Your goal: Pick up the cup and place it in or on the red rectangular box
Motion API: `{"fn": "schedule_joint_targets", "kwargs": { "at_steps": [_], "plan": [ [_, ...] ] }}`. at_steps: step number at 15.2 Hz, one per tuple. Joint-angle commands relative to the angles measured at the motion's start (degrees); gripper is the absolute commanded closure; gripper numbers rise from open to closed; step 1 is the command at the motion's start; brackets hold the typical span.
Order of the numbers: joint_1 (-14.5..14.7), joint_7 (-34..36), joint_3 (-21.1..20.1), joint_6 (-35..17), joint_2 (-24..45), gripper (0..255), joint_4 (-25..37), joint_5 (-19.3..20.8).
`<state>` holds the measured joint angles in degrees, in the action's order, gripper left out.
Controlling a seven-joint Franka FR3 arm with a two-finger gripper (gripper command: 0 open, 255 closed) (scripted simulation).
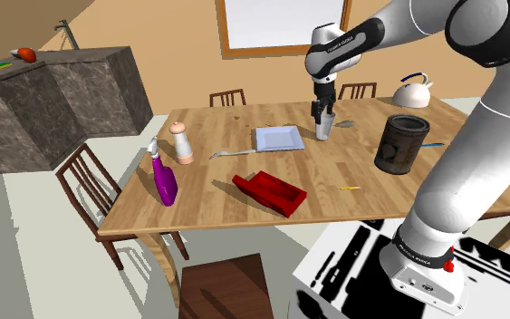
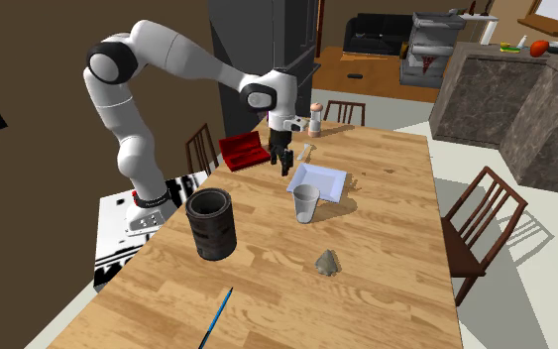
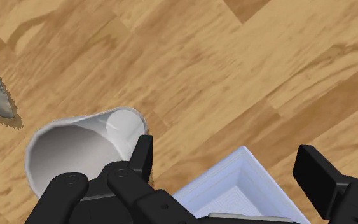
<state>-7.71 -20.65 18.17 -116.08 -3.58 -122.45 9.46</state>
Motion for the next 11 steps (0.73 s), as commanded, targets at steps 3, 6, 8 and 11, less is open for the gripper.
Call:
{"fn": "schedule_joint_targets", "kwargs": {
  "at_steps": [3,6,8,11],
  "plan": [
    [-1.3,-4.0,1.5,-2.4,8.3,0,6.7,-1.1],
    [-2.6,-6.8,2.1,-3.6,14.3,0,12.0,-2.2],
    [-2.8,-6.9,2.1,-5.1,14.9,0,11.2,-2.4],
    [-3.1,-7.1,2.1,-7.2,15.9,0,10.1,-2.6]
  ]
}}
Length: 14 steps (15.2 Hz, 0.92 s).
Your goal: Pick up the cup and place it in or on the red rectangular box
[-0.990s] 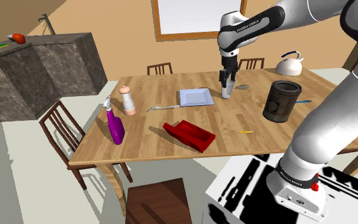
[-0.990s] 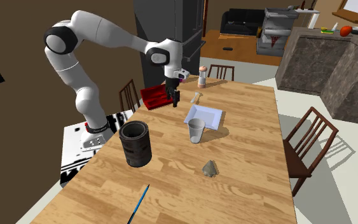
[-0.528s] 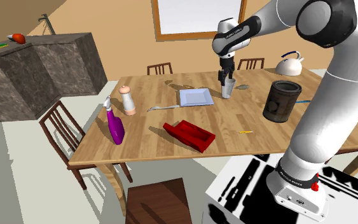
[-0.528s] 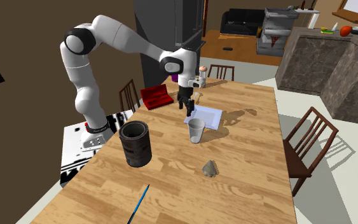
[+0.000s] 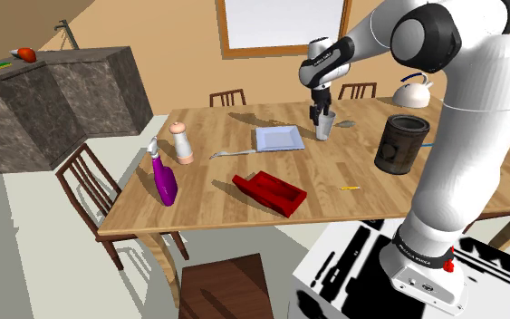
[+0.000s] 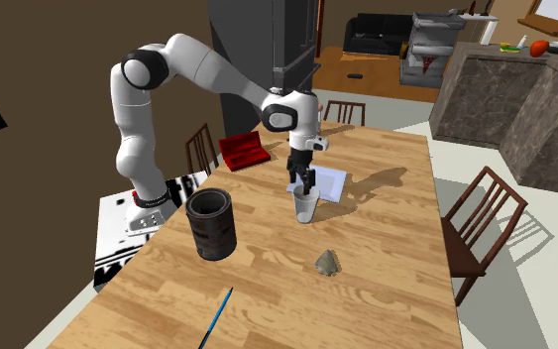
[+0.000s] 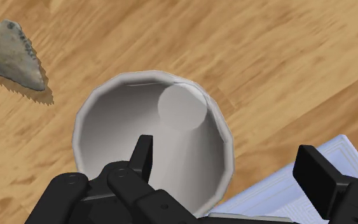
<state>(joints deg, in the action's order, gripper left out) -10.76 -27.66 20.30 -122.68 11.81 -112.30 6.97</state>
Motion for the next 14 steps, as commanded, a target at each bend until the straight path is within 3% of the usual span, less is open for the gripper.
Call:
{"fn": "schedule_joint_targets", "kwargs": {
  "at_steps": [1,11,12,14],
  "plan": [
    [-0.2,-0.1,0.0,-1.3,0.8,0,-0.4,-0.2],
    [-0.3,-0.2,0.0,-2.4,1.4,0,-1.0,-0.4],
    [-0.3,-0.2,0.0,-2.4,1.4,255,-1.0,-0.4],
    [-0.3,-0.2,0.0,-2.4,1.4,255,-1.0,-0.4]
  ]
}}
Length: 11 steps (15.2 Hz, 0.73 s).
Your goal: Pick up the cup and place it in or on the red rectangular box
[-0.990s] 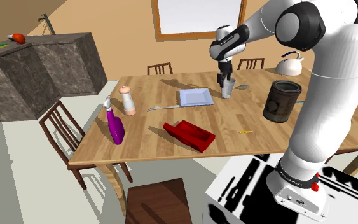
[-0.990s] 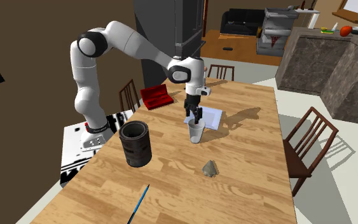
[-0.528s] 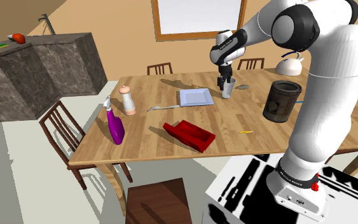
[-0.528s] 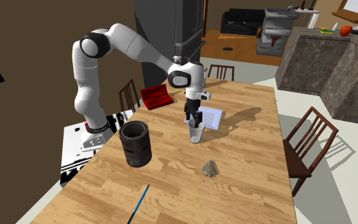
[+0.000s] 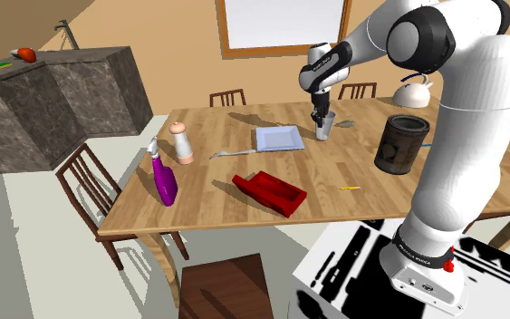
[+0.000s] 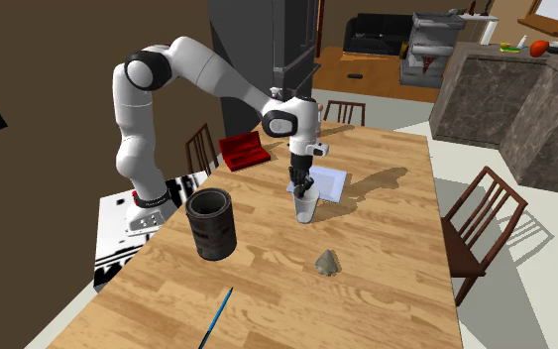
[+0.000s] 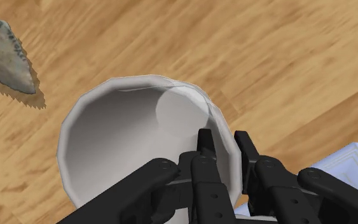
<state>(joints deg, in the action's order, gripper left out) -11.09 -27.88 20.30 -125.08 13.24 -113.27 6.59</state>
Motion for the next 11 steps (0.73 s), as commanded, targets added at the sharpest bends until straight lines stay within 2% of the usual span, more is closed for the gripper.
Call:
{"fn": "schedule_joint_targets", "kwargs": {
  "at_steps": [1,7,11],
  "plan": [
    [0.0,0.0,0.0,0.0,0.0,255,0.0,0.0],
    [0.0,0.0,0.0,0.0,0.0,255,0.0,0.0],
    [0.2,-0.1,0.1,2.8,-1.5,255,1.3,0.4]
  ]
}}
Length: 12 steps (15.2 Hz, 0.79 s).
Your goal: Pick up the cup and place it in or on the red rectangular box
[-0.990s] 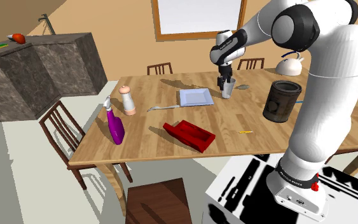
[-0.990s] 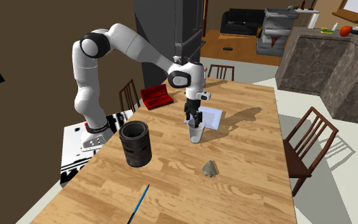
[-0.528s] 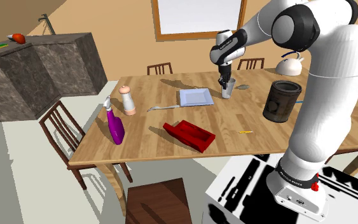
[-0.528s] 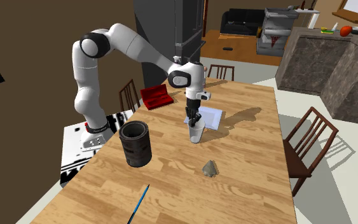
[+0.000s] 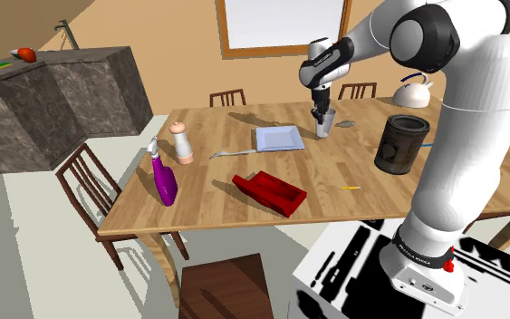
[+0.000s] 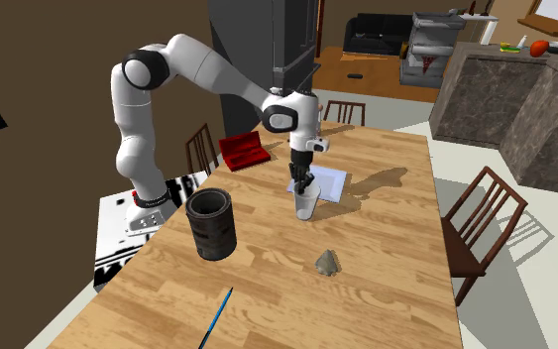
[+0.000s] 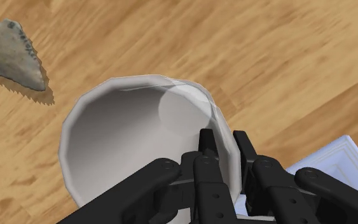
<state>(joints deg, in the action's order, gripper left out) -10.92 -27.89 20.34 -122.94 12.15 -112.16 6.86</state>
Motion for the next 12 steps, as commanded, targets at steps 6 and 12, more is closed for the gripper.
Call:
{"fn": "schedule_joint_targets", "kwargs": {
  "at_steps": [6,12],
  "plan": [
    [0.2,-0.3,0.1,4.8,-2.3,255,2.7,0.5],
    [0.4,-0.6,0.2,9.1,-3.8,255,5.5,0.8]
  ]
}}
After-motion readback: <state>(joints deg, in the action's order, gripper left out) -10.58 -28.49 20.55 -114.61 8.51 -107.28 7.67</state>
